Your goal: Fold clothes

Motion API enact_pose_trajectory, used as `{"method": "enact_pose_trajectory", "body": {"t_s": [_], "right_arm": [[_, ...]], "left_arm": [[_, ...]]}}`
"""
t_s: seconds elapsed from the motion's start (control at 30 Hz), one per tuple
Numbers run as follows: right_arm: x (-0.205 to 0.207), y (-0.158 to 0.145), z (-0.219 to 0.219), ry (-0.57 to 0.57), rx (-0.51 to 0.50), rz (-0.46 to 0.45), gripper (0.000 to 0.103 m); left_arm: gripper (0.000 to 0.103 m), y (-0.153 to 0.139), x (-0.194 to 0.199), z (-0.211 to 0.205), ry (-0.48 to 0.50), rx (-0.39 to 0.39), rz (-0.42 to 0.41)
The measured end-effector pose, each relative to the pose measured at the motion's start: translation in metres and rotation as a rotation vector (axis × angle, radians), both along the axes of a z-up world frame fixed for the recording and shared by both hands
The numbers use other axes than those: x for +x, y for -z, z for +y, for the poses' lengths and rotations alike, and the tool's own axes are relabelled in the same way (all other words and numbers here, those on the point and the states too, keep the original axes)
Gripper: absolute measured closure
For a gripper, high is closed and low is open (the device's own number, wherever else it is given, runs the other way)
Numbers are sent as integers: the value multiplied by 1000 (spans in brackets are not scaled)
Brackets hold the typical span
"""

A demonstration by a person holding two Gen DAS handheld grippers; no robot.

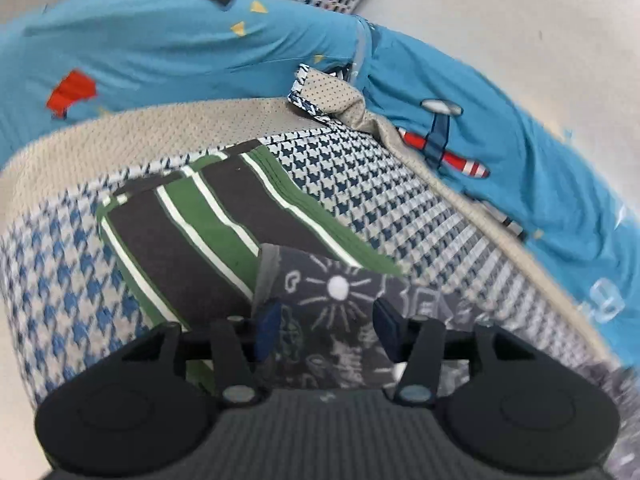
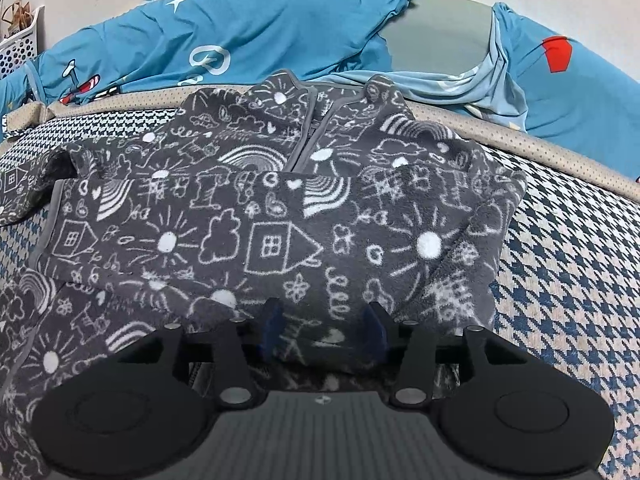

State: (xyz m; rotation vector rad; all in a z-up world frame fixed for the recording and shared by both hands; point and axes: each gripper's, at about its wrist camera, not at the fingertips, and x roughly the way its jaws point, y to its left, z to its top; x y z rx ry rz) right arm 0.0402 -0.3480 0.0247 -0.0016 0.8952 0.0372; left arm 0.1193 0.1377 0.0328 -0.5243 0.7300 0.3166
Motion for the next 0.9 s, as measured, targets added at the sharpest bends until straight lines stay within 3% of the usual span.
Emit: {"method": "enact_pose_trajectory", "body": {"t_s": [0.03,0.13,0.2,0.5,0.63,0.7,0.77,0.87,0.9], "right_arm": [[0,0,0,-1,-2,-1,57],[1,1,1,-5,-10,-7,57],[1,2,2,-7,-16,-9,56],[2,2,5,-17,-39,-16,56],[2,2,5,-17,-38,-17,56],[2,2,5,-17,-41,-19,56],[2,2,6,-17,-42,-19,56],[2,2,5,-16,-41,-20,56],[2,2,6,-17,-41,-21,56]], "left_arm": [[53,-2,-2,3,7,-25,-19],[47,-9,-5,2,-3,25,-41],[47,-8,-5,7,-18,9,-40],[39,9,2,17,-74,-15,25],[38,11,5,9,-59,16,22],[51,10,8,5,-34,14,10],[81,11,10,2,-10,-4,8],[97,10,12,-5,3,-10,-1],[98,8,12,-9,13,-5,-12]]}}
